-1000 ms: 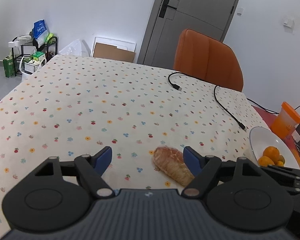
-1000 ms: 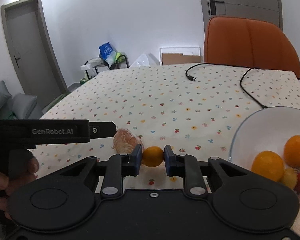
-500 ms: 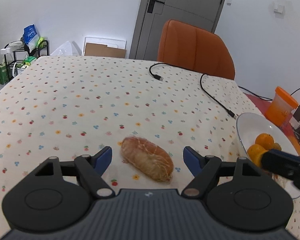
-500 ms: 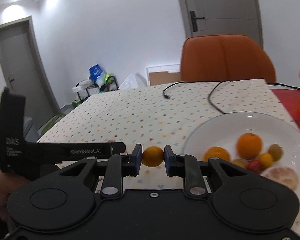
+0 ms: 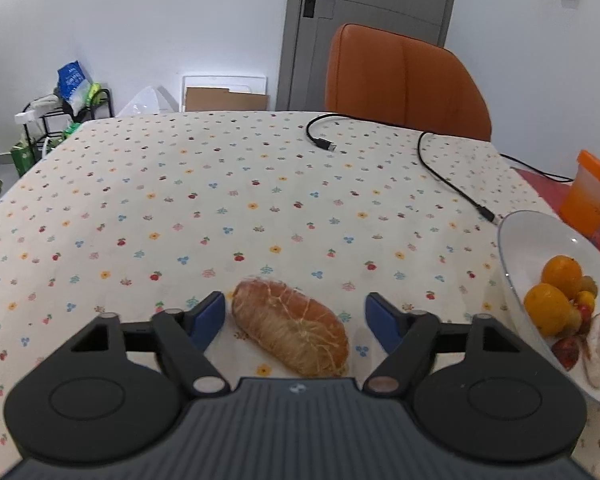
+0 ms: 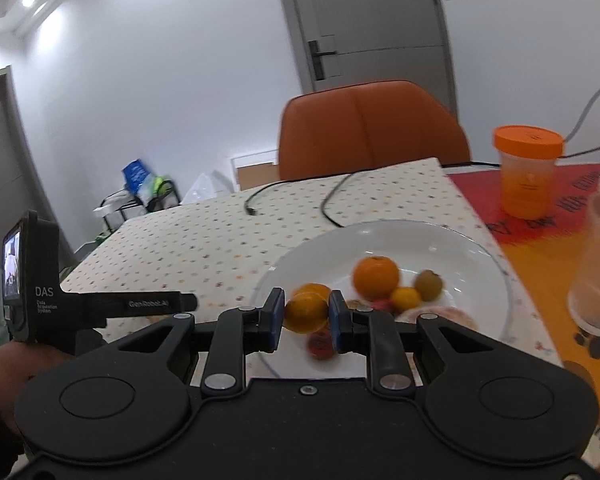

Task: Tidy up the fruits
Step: 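Carry the mandarin with the right tool while the left tool carries the brown roll to the plate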

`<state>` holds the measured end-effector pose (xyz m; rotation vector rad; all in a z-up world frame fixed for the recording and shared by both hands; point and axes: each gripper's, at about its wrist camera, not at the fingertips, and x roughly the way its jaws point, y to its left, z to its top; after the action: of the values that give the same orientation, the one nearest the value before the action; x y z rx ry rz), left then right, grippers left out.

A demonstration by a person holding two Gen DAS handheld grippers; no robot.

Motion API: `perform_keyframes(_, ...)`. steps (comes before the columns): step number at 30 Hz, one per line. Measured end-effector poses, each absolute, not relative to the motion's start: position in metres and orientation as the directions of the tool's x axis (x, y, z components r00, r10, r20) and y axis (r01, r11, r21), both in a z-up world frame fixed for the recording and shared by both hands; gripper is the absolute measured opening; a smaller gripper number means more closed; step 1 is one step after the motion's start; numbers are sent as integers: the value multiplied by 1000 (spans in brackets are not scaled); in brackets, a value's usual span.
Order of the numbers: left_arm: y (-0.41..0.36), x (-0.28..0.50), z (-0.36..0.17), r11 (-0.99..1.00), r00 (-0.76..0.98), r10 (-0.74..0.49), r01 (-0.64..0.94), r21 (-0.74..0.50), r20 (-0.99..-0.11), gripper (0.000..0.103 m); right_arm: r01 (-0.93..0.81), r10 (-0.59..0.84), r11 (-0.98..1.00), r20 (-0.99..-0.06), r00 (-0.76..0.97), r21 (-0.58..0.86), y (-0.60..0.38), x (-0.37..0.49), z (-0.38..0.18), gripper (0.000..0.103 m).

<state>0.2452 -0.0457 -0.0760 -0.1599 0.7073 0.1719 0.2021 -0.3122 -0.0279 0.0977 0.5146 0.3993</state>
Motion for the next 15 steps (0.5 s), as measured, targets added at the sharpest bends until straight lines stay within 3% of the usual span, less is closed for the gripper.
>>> perform_keyframes(2, -45, 243, -76, 974, 746, 118, -216, -71, -655, 57, -337, 388, 922, -469, 794, 192, -317, 201, -31, 22)
perform_keyframes(6, -41, 236, -75, 978, 743, 103, -196, -69, -661, 56, -320, 377, 926, -474, 796, 200, -324, 199, -36, 30)
perform_keyframes(15, -32, 217, -72, 980, 752, 31, -154, -130, -658, 53, -276, 360, 931, -490, 794, 237, -339, 200, -48, 34)
